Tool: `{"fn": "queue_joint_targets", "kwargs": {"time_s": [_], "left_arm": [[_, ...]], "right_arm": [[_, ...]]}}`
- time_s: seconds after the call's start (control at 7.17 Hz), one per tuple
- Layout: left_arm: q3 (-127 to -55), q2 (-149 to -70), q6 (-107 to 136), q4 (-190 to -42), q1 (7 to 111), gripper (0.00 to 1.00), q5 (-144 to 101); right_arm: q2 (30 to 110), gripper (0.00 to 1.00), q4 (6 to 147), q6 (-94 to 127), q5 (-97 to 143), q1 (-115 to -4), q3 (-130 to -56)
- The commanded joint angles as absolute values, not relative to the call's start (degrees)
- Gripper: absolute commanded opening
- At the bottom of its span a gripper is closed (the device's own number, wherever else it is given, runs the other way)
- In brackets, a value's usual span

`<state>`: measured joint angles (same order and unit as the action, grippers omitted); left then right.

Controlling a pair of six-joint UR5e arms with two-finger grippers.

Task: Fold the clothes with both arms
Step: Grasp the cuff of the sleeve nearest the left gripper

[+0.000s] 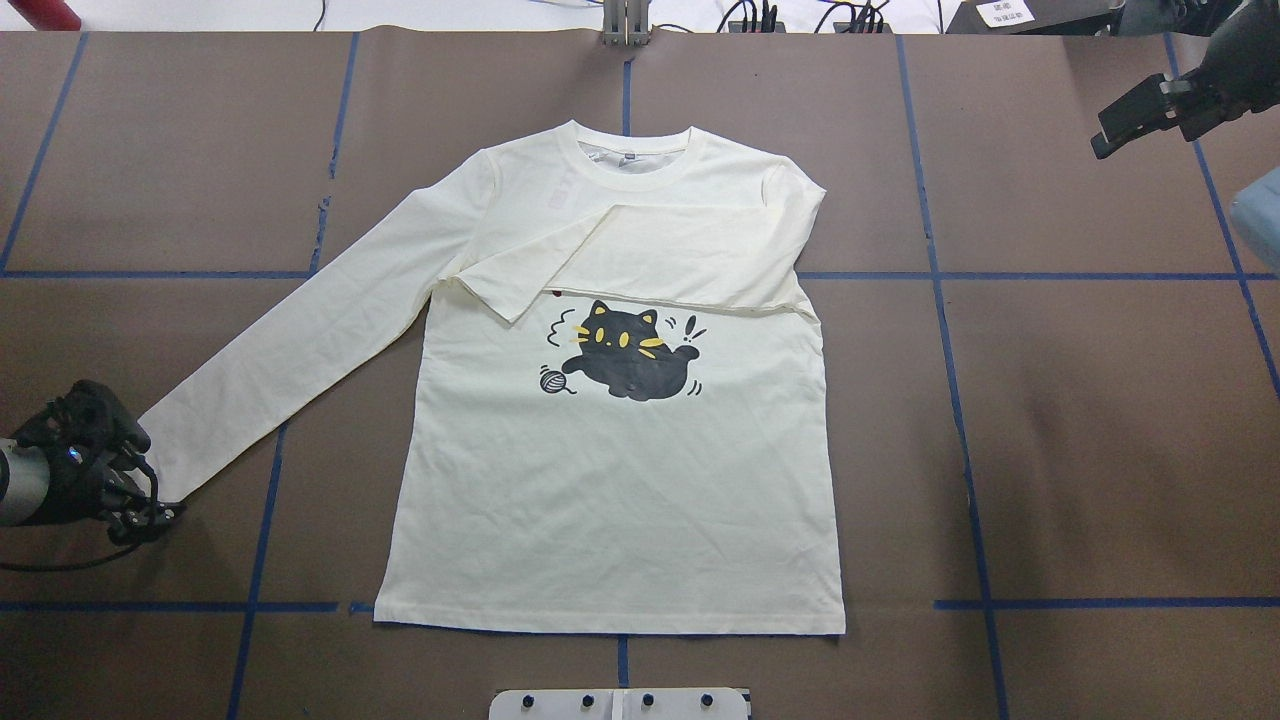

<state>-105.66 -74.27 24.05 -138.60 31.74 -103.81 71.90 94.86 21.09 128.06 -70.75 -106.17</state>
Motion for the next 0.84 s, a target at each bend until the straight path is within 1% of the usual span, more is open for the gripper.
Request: {"fn": "queue_joint_targets", "kwargs": {"time_s": [0.0, 0.14, 0.28, 0.42, 0.7], "left_arm": [[-105.6, -74.3, 24.0, -138.6, 31.5, 0.68, -103.8], [-105.6, -74.3, 24.0, -138.6, 31.5, 0.35, -103.7], [-105.6, -74.2, 24.1, -138.6, 31.5, 0.08, -103.2], [-105.7, -74.2, 24.2, -138.6, 31.6, 0.0, -102.1], [-106.8, -74.2, 23.7, -138.4, 32.3, 0.0, -102.5]], "right_arm": [[72.0, 1.0, 94.8, 21.1, 128.1, -70.8, -106.2], [71.9, 1.0, 94.8, 21.1, 128.1, -70.8, -106.3], [72.0, 1.0, 94.7, 21.1, 128.1, -70.8, -106.4], [72.0, 1.0, 94.8, 21.1, 128.1, -70.8, -106.3], [71.9, 1.0, 94.7, 21.1, 128.1, -70.8, -106.3]]}}
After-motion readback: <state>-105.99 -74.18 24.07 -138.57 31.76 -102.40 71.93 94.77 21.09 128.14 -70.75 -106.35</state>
